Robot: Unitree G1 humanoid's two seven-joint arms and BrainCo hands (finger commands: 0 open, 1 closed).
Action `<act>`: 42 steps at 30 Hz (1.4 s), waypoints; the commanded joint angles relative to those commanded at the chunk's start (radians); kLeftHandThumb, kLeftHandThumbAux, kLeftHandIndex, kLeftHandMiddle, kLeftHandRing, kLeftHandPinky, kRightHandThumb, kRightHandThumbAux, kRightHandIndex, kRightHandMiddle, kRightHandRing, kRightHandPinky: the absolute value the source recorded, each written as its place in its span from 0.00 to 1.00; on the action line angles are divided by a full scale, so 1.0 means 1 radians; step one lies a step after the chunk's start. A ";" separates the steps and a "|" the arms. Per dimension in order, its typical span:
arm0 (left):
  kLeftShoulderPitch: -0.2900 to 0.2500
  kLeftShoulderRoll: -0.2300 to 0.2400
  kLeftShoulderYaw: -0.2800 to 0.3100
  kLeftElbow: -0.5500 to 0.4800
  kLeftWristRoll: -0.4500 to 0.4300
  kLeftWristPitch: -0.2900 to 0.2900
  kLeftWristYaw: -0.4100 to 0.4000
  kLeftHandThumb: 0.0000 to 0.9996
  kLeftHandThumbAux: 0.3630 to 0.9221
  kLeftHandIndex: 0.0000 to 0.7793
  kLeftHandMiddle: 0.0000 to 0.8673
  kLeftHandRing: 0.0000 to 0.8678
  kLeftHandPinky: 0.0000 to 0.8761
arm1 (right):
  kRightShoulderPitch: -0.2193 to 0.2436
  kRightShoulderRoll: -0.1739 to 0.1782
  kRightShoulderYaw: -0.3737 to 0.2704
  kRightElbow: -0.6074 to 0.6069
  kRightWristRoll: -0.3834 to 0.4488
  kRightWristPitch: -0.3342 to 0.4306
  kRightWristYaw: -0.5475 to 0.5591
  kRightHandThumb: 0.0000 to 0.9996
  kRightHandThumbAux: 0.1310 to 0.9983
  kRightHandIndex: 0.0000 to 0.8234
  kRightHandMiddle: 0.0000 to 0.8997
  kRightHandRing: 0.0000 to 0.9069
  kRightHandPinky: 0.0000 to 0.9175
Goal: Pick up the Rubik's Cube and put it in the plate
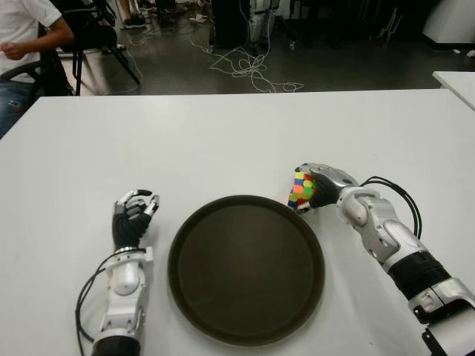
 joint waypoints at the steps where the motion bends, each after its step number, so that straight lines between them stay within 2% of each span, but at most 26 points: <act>1: 0.000 -0.001 0.000 0.000 -0.001 -0.001 -0.001 0.70 0.62 0.57 0.93 0.95 0.93 | 0.000 0.001 0.000 0.000 0.000 0.001 0.000 0.00 0.62 0.00 0.00 0.00 0.00; 38: 0.003 0.001 -0.008 0.003 0.010 -0.002 0.008 0.70 0.61 0.57 0.94 0.96 0.94 | 0.007 -0.003 0.006 -0.009 -0.007 0.005 0.014 0.00 0.61 0.00 0.00 0.00 0.00; 42: 0.002 0.004 -0.009 0.009 0.011 -0.009 0.006 0.70 0.61 0.57 0.94 0.96 0.93 | 0.008 0.005 0.001 -0.002 -0.007 0.006 -0.010 0.00 0.62 0.00 0.00 0.00 0.05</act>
